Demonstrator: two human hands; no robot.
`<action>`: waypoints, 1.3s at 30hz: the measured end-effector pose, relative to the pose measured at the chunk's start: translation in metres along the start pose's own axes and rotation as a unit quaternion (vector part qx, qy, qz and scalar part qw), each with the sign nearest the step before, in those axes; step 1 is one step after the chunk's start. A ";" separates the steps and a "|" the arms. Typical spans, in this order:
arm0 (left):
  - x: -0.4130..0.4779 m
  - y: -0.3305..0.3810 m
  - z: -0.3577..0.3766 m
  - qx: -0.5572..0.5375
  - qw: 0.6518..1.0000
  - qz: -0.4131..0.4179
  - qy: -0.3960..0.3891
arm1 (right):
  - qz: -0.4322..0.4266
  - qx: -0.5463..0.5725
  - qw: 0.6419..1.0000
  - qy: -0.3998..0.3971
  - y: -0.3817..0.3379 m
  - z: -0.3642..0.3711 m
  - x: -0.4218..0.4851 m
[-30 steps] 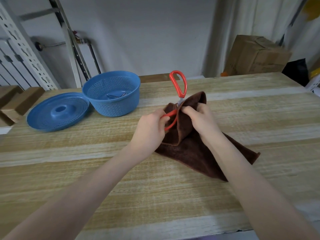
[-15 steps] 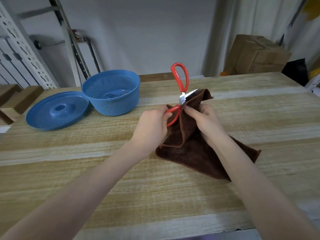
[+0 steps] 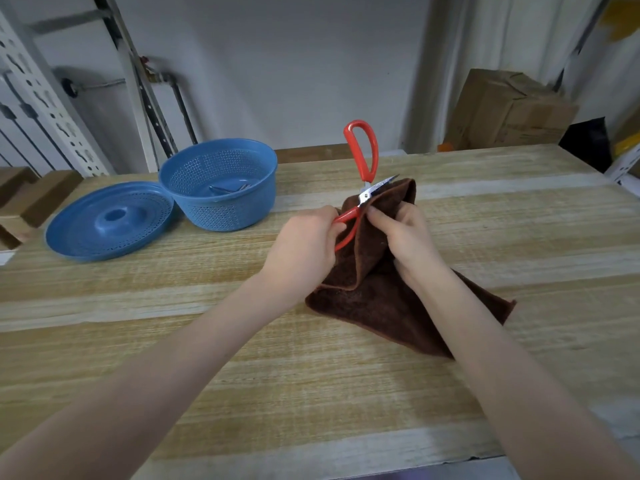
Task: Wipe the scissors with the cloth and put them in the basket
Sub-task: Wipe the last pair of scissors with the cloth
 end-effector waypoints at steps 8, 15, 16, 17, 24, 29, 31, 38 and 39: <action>-0.003 -0.011 -0.001 -0.058 0.997 -0.058 0.000 | -0.011 -0.062 0.997 0.033 0.003 0.002 -0.005; 0.000 -0.004 -0.003 -0.014 0.999 -0.025 -0.017 | 0.004 -0.035 0.999 0.031 -0.002 0.003 0.004; 0.000 -0.004 -0.003 -0.014 1.000 -0.020 -0.014 | 0.004 -0.024 0.999 0.043 -0.003 0.003 0.002; -0.001 -0.003 -0.002 -0.015 1.000 -0.018 -0.011 | 0.004 -0.016 0.998 0.058 -0.002 0.003 0.000; -0.004 -0.009 0.001 -0.033 0.998 -0.048 -0.011 | 0.015 -0.022 0.996 0.089 0.009 0.004 0.001; 0.001 -0.013 -0.006 -0.054 0.996 -0.076 -0.013 | 0.000 -0.041 0.999 0.023 0.003 0.005 0.001; 0.000 -0.014 -0.007 -0.056 0.995 -0.078 -0.010 | -0.004 -0.064 0.998 0.004 0.002 0.005 -0.002; -0.008 -0.013 -0.003 -0.030 0.998 -0.045 -0.014 | 0.056 -0.043 0.997 0.031 0.010 -0.007 -0.002; -0.009 -0.014 -0.002 -0.032 0.998 -0.048 -0.018 | 0.056 -0.045 0.997 0.038 0.009 -0.008 -0.003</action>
Point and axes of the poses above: each hand's wrist, its own x-axis towards the middle knuckle, its own z-axis out of the palm, y = z × x, the point moved 6 cm from there along x, towards the middle knuckle, and after that the axes turned 2 degrees about x, right-handed, at the moved point
